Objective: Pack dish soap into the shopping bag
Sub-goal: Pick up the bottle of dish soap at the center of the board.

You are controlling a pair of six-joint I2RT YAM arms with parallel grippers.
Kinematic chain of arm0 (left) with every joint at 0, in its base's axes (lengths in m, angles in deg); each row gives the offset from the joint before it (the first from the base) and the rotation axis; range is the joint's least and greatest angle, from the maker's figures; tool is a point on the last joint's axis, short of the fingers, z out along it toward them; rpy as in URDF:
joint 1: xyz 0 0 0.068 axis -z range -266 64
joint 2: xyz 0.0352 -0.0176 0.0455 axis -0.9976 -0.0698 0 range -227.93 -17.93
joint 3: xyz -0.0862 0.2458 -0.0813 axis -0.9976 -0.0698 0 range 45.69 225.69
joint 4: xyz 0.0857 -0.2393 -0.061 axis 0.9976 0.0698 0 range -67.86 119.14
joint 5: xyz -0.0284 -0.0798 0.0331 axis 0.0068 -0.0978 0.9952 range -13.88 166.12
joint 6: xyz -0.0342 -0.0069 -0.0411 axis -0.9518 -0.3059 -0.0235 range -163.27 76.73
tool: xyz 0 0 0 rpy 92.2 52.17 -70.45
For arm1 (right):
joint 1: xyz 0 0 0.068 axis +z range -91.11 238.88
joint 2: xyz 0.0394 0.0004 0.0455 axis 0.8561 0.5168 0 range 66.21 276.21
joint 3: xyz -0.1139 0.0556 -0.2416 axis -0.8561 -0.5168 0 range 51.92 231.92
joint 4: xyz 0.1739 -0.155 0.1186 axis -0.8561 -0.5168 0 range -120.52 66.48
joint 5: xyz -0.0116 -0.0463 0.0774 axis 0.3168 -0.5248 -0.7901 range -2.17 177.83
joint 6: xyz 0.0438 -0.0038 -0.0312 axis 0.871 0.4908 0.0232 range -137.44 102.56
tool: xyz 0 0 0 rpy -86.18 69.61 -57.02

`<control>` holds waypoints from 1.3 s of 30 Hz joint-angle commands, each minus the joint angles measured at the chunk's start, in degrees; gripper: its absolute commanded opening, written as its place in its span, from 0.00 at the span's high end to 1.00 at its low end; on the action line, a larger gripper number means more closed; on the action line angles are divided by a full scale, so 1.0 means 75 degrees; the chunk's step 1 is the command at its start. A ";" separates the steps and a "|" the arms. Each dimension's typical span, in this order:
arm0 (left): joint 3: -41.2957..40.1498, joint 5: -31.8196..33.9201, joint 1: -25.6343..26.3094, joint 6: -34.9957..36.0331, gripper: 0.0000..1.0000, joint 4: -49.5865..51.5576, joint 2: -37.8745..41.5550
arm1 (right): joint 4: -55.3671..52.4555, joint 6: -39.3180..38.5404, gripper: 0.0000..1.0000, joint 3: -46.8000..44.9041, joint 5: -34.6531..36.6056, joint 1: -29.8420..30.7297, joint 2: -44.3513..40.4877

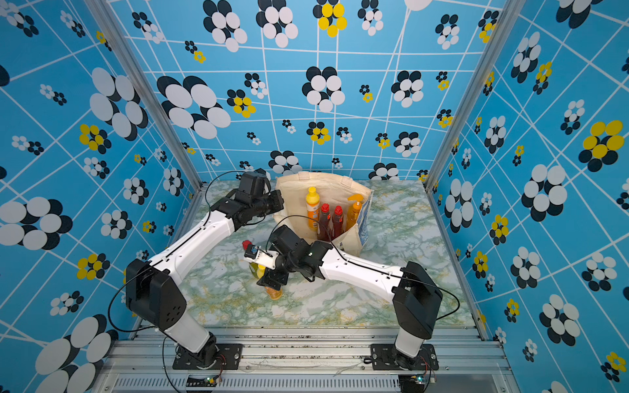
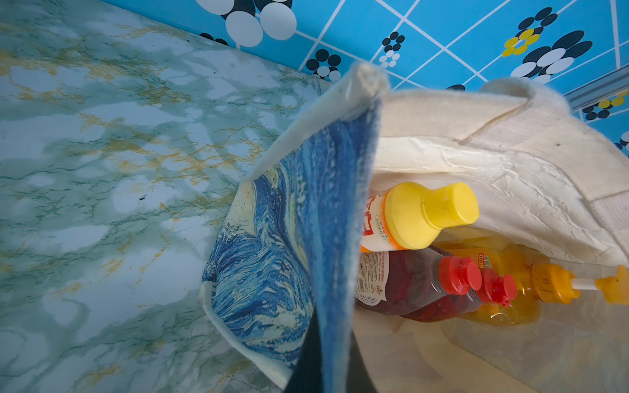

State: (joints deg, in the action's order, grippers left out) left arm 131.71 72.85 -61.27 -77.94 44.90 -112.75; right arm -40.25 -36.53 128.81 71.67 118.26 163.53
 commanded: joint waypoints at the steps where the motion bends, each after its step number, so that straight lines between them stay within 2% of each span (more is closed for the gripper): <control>1: 0.0205 -0.0008 -0.0086 0.0095 1.00 -0.0016 -0.0036 | 0.0722 -0.0039 0.17 -0.0439 -0.0200 0.0073 -0.0424; 8: 0.0171 -0.0021 -0.0087 0.0064 1.00 -0.0060 -0.0035 | 0.0965 -0.0094 0.16 -0.0631 -0.0247 0.0076 -0.0445; 22: 0.0144 -0.0044 -0.0085 0.0033 1.00 -0.0081 -0.0024 | 0.1340 -0.0016 0.28 -0.0864 -0.0148 0.0085 -0.0410; 33: 0.0168 -0.0030 -0.0075 0.0040 1.00 -0.0078 -0.0042 | 0.1491 -0.0031 0.65 -0.1021 -0.0031 0.0079 -0.0592; 39: 0.0168 -0.0021 -0.0075 0.0035 1.00 -0.0067 -0.0036 | 0.1575 0.0066 0.70 -0.1041 0.0375 0.0078 -0.0865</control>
State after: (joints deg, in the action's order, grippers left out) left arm 131.71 72.85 -61.27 -77.97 44.88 -112.75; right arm -29.69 -36.33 121.27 71.45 118.61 159.88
